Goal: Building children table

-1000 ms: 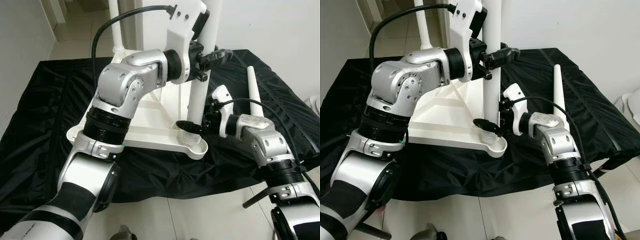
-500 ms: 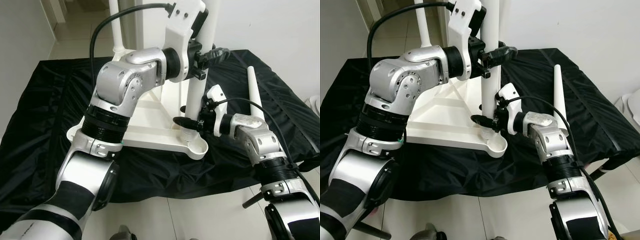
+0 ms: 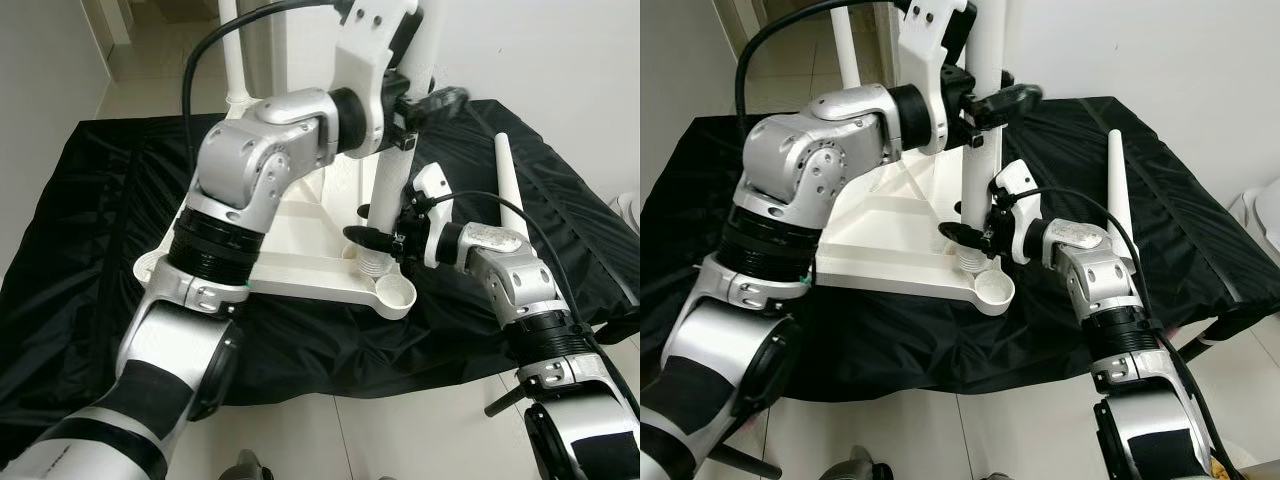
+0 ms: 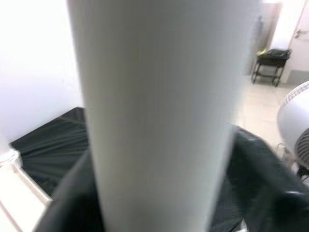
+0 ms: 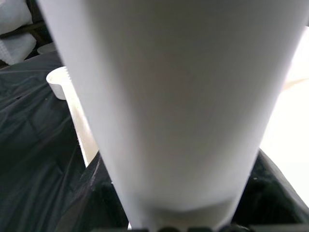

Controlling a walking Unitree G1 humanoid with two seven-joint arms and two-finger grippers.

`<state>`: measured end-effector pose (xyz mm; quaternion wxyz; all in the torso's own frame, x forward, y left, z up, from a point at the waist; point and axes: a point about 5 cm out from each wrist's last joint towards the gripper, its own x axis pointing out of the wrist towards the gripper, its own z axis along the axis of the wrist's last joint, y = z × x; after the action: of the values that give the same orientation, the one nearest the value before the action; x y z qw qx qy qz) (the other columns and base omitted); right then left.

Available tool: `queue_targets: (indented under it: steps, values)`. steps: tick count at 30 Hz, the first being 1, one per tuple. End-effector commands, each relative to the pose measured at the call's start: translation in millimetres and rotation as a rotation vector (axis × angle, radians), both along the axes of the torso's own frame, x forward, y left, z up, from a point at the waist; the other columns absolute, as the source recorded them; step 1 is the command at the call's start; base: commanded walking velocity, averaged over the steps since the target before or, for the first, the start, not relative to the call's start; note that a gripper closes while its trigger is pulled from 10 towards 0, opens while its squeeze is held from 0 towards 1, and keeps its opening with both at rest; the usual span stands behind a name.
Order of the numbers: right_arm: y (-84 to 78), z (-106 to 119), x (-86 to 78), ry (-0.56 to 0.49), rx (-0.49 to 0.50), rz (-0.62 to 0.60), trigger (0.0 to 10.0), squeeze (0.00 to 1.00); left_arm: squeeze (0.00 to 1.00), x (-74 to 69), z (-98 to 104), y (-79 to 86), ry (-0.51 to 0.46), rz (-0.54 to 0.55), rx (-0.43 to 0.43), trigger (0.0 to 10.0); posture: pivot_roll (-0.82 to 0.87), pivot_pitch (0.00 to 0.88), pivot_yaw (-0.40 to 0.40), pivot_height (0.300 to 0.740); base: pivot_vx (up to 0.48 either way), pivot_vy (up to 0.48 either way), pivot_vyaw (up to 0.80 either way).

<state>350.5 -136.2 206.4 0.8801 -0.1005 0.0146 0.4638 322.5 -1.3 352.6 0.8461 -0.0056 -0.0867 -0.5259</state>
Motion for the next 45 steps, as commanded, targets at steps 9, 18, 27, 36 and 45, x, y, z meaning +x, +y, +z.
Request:
queue_targets:
  steps: [9,18,27,36,45]
  values:
    - [-4.0,6.3,8.3,-0.013,0.053,-0.101,10.0,0.00,0.74,15.5,18.0,11.9,0.057,0.108,-0.144,10.0,-0.09,0.011,0.009,0.740,0.000,0.000,0.00]
    - [-5.7,8.5,9.8,-0.025,0.124,-0.180,10.0,0.00,0.00,30.8,9.2,33.7,0.133,0.219,-0.234,10.0,-0.08,0.018,0.014,0.740,0.000,0.000,0.00]
    - [-12.7,7.4,8.2,-0.099,0.230,-0.395,10.0,0.00,0.00,33.5,-22.7,55.5,0.115,0.376,-0.228,10.0,-0.09,0.034,0.019,0.740,0.000,0.000,0.00]
    - [-12.0,-1.1,-1.0,-0.106,0.268,-0.478,10.0,0.00,0.00,21.5,-29.0,64.5,-0.019,0.418,-0.232,10.0,-0.10,0.037,0.016,0.740,0.000,0.000,0.00]
    - [-3.4,-4.5,-30.1,-0.120,0.318,-0.439,10.0,0.00,0.00,7.1,-77.2,60.0,-0.062,0.445,-0.074,10.0,-0.09,0.045,0.001,0.740,0.000,0.000,0.00]
